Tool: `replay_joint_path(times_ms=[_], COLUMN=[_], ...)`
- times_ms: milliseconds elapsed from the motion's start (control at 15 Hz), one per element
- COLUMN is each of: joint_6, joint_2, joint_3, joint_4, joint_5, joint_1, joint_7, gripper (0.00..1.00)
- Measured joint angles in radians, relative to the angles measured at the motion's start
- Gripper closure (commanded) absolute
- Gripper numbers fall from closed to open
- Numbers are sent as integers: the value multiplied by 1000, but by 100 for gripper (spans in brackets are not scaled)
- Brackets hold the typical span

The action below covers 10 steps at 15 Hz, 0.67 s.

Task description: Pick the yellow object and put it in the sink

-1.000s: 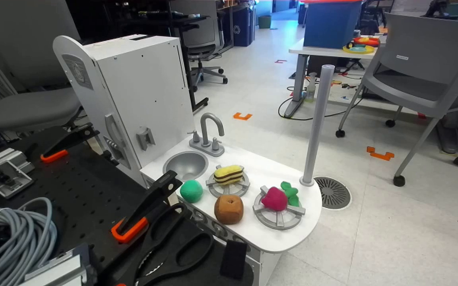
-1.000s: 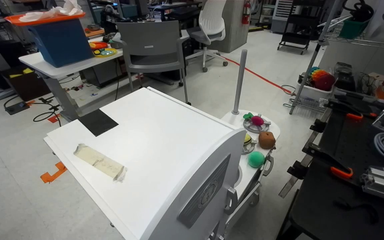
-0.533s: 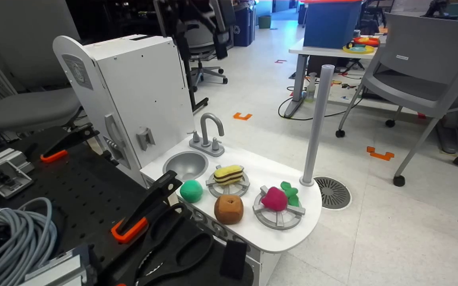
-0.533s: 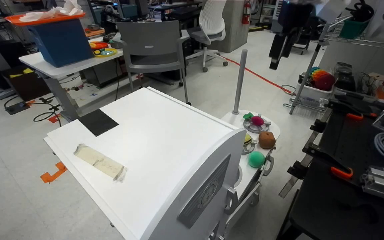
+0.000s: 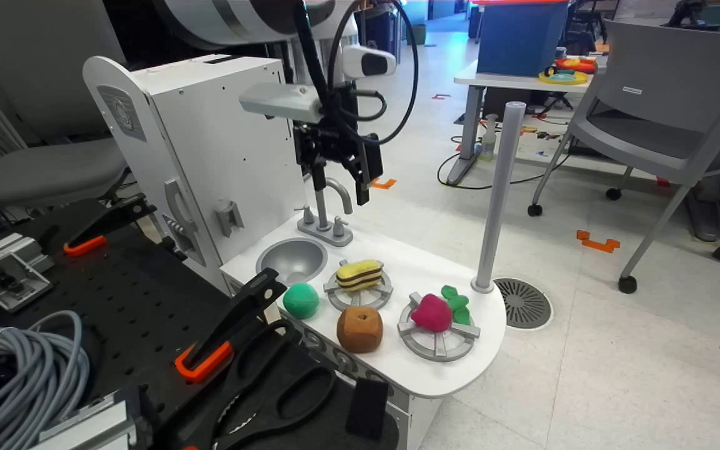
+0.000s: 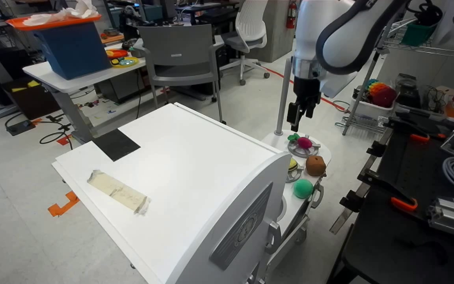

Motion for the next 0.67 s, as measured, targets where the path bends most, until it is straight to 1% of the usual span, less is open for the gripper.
replay_joint_path(times_ms=[400, 667], joint_6=[-11, -53], joint_2=[275, 406], joint_3=[-45, -74], joint_4=[249, 373], joint_5=[23, 33], joint_1=[86, 115], joint_7=[70, 114], gripper=[0, 0])
